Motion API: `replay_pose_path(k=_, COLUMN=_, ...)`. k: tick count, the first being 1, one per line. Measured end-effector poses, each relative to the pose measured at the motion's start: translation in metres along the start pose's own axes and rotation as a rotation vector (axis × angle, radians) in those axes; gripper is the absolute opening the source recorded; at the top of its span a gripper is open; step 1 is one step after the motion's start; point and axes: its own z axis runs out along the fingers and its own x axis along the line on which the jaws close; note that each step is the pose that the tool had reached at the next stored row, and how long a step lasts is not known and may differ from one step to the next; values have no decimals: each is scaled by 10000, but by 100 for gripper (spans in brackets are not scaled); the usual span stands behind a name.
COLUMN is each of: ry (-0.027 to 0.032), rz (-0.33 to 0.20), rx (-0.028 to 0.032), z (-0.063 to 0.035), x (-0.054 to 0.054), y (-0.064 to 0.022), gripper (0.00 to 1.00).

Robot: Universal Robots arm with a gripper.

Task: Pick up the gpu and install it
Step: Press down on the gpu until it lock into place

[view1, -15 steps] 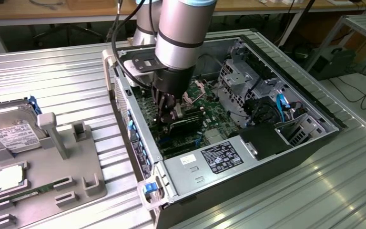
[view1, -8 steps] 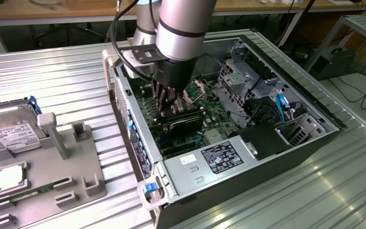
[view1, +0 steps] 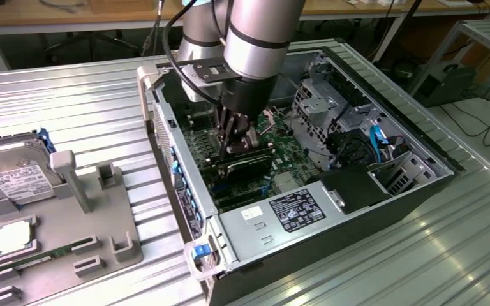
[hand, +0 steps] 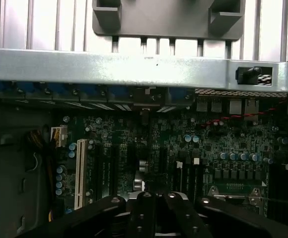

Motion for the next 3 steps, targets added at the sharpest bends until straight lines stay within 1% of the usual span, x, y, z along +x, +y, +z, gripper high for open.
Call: replay_pose_path(k=3, ry=0, rz=0, rx=0, z=0, x=0, y=0, gripper=11)
